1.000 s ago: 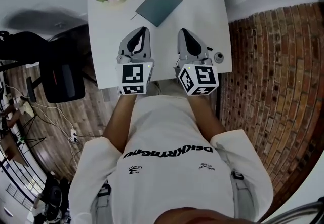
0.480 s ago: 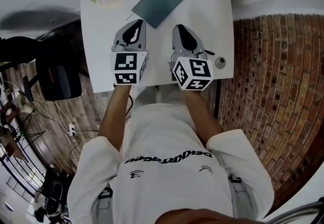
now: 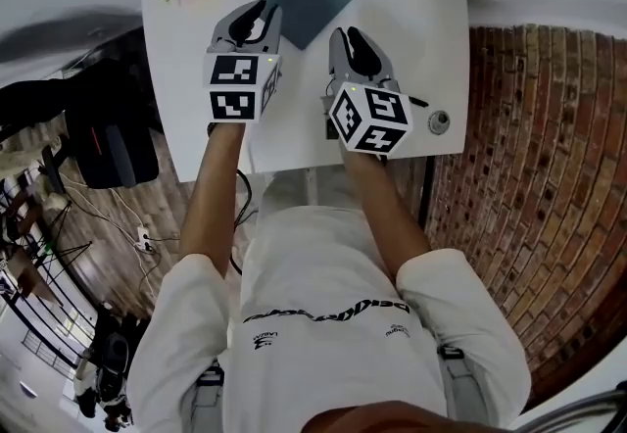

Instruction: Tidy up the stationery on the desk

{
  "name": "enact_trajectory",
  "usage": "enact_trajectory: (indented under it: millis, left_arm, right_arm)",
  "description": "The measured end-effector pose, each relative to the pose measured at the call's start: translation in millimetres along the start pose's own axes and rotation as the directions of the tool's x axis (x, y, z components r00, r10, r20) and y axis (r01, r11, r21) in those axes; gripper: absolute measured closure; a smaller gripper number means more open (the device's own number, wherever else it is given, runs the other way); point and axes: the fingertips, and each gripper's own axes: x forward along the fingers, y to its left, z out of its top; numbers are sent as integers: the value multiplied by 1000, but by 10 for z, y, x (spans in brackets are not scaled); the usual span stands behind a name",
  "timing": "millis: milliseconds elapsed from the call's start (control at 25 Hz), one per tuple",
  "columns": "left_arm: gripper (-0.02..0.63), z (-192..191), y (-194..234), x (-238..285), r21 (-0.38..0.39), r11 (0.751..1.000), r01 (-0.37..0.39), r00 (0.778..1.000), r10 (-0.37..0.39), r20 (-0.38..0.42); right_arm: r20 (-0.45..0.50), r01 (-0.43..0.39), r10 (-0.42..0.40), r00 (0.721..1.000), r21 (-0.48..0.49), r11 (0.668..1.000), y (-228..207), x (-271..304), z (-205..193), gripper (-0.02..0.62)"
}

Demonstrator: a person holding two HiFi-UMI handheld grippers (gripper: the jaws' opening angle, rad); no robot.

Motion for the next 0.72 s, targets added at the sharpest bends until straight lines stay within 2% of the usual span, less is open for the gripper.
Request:
enact_trajectory:
  millis: [280, 720]
  left_arm:
    - [521, -136, 160, 464, 21, 999, 34, 997, -33, -71]
    - [500, -339, 305, 993, 31, 997, 68, 986, -62, -157]
  right_arm:
    - [-65, 71, -66, 996, 80, 994, -240, 377, -272, 496]
    - [-125, 140, -122, 985, 146, 979, -478, 722, -530, 453]
